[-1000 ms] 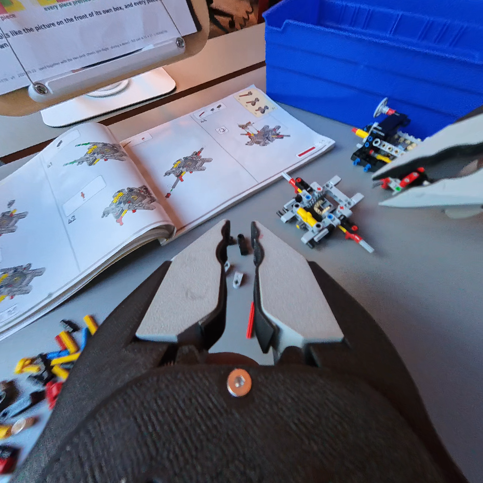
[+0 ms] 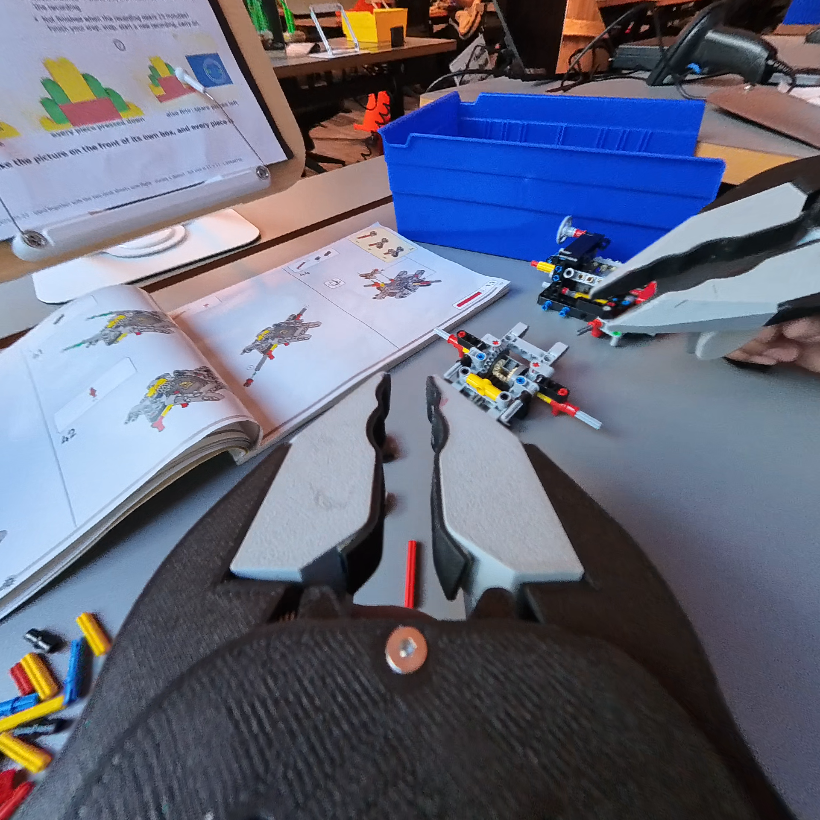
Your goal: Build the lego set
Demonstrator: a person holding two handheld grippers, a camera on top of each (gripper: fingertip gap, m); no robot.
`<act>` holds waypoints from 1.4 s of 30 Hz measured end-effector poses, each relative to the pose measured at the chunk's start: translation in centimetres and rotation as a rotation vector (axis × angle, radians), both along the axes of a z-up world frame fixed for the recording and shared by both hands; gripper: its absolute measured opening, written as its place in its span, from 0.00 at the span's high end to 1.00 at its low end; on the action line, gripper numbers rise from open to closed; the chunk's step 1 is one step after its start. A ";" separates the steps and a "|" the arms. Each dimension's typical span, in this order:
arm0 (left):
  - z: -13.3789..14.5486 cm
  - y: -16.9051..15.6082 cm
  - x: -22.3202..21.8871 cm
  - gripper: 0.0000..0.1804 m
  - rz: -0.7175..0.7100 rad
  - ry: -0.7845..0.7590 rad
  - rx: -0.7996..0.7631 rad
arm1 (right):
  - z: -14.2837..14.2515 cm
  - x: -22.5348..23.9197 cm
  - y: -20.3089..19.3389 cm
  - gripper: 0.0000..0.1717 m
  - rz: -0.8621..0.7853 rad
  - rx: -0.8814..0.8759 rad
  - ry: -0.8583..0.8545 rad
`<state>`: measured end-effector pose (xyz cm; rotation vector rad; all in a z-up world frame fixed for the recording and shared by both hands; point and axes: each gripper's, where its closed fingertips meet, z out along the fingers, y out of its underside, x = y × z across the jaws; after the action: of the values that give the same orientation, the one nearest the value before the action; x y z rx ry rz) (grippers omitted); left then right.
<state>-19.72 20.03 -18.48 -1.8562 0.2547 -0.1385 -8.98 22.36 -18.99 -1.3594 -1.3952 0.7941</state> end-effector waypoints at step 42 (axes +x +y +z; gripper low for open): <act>-6.4 -0.4 5.1 0.83 -0.278 0.341 -0.294 | -2.1 -0.4 0.6 0.82 -0.055 0.051 -0.133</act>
<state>-14.64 19.66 -24.83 -2.1249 0.7642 -0.0501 -9.41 22.99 -21.07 -1.4262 -1.4643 0.6374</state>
